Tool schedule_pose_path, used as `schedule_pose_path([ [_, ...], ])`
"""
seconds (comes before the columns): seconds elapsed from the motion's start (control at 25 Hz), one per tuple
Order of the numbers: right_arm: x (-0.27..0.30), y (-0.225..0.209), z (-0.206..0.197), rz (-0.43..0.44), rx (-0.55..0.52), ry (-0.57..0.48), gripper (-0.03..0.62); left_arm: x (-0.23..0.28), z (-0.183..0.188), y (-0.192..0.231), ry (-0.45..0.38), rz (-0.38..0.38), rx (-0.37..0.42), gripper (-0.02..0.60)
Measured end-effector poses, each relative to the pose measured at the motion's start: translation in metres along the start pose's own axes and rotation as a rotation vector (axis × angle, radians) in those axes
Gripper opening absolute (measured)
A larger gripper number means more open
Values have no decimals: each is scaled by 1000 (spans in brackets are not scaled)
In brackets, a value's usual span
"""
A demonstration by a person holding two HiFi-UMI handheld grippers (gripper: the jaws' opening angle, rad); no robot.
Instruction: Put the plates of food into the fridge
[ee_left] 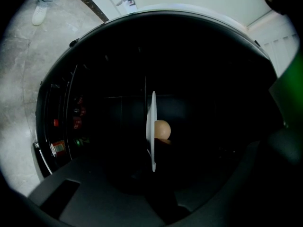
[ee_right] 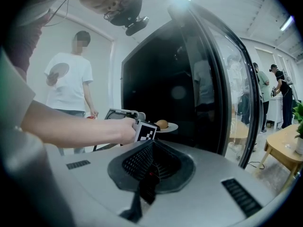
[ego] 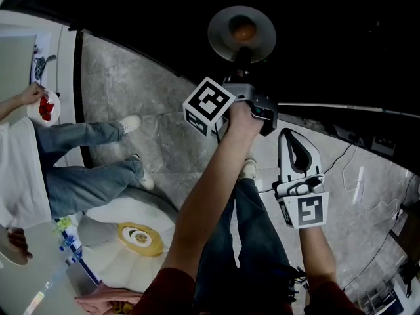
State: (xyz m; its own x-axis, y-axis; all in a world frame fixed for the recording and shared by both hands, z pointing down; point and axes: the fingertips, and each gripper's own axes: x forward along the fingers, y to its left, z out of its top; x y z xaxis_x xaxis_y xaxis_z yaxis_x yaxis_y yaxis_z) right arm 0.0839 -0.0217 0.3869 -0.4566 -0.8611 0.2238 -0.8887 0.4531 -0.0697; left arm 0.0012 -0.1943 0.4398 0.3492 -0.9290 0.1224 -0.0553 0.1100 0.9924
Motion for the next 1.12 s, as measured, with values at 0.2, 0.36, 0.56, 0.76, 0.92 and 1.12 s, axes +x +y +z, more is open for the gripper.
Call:
schedule_pose_path([
  [0.2, 0, 0, -1, 0, -3, -2, 11, -3, 1, 2, -3, -8, 16, 63],
  [0.36, -2, 0, -3, 1, 1, 4, 11, -4, 1, 1, -6, -13, 38, 84],
  [0.56, -3, 0, -5, 4, 1, 12, 11, -9, 2, 1, -12, -16, 72, 110],
  [0.76, -4, 1, -5, 5, 1, 9, 11, -12, 3, 1, -18, -37, 94, 155],
  [0.92, -3, 2, -3, 1, -3, 2, 11, -15, 4, -2, -13, -45, 147, 172],
  [1.12, -1, 4, -2, 5, -7, -1, 11, -17, 4, -7, -10, -48, 227, 186],
])
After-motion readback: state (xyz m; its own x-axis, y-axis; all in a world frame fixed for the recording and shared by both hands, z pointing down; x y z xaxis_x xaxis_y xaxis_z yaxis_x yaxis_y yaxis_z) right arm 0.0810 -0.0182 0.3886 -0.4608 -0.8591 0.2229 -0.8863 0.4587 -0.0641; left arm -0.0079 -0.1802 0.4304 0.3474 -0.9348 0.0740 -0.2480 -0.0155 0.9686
